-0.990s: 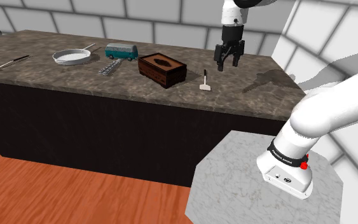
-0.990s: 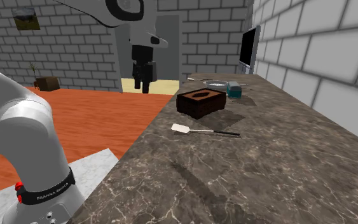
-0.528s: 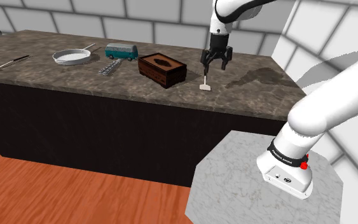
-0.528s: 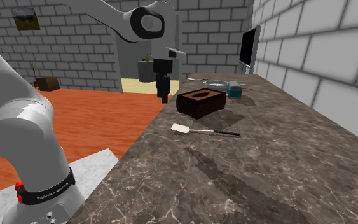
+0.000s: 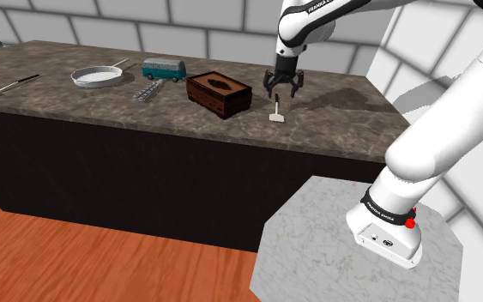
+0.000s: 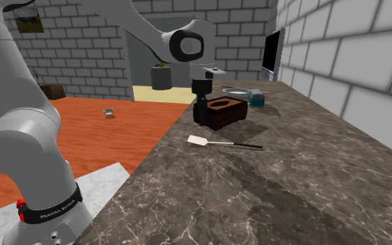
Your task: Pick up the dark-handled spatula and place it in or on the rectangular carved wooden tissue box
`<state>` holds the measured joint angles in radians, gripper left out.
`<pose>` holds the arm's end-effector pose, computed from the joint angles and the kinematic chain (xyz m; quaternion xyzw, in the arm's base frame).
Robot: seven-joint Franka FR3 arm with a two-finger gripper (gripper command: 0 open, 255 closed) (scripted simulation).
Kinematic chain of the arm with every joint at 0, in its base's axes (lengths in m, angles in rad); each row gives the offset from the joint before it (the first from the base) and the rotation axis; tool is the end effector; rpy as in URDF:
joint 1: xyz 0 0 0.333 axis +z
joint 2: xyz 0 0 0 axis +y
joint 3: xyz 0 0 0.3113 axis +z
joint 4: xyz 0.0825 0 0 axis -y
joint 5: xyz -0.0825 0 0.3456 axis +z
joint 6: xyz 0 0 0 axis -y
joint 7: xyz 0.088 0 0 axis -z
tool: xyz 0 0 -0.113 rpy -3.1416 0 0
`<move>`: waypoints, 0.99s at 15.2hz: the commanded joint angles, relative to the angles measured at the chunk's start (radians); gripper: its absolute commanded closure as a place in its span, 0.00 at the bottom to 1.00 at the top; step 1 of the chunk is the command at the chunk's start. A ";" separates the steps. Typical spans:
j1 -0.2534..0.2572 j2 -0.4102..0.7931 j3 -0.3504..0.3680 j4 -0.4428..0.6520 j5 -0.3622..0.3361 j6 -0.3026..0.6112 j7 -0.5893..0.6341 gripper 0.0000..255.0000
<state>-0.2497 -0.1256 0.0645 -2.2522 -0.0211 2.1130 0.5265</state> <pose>0.4584 -0.0865 0.4256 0.9391 -0.3434 -0.0046 0.0140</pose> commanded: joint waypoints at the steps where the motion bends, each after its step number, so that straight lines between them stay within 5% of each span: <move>1: -0.017 0.060 -0.010 0.037 -0.010 0.042 0.049 0.00; 7: -0.056 0.208 -0.049 0.131 -0.033 0.142 0.172 0.00; 15: -0.057 0.269 -0.051 0.099 -0.038 0.236 0.176 0.00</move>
<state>-0.3064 0.1332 0.0136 -2.1544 -0.0587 2.3390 0.7018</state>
